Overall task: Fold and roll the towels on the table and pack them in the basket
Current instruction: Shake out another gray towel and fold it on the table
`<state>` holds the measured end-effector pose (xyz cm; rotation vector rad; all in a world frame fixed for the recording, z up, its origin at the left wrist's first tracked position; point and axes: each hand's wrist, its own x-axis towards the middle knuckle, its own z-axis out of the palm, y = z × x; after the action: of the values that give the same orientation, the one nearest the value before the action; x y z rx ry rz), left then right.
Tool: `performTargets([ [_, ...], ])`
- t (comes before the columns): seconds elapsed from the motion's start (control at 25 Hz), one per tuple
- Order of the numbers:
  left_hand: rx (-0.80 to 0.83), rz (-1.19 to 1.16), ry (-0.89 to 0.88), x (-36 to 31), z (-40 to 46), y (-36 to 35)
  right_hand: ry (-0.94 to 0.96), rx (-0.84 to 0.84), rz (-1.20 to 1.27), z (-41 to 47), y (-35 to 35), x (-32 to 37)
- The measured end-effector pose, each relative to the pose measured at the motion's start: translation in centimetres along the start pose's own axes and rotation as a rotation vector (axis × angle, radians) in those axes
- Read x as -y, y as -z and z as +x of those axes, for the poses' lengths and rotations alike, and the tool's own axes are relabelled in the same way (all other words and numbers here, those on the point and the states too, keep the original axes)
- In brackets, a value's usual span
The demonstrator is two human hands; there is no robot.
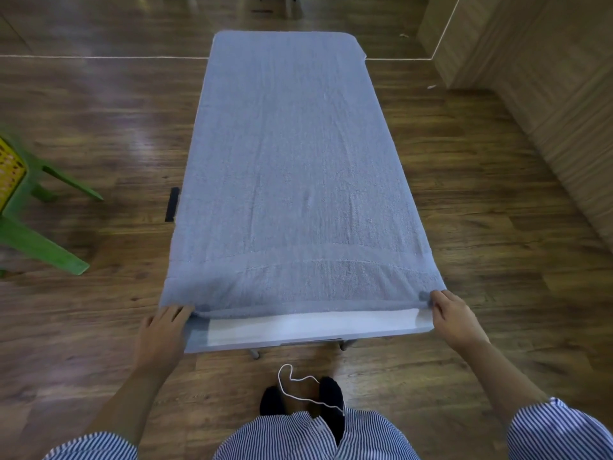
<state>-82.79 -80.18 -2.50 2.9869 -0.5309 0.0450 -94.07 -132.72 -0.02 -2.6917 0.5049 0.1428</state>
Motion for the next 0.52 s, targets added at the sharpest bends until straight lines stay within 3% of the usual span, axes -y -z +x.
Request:
performTargets([
  [0.52,-0.094,0.01,0.143,-1.4,0.8,-0.2,0.037,-0.137,-0.032,0.5,-1.2,1.4],
])
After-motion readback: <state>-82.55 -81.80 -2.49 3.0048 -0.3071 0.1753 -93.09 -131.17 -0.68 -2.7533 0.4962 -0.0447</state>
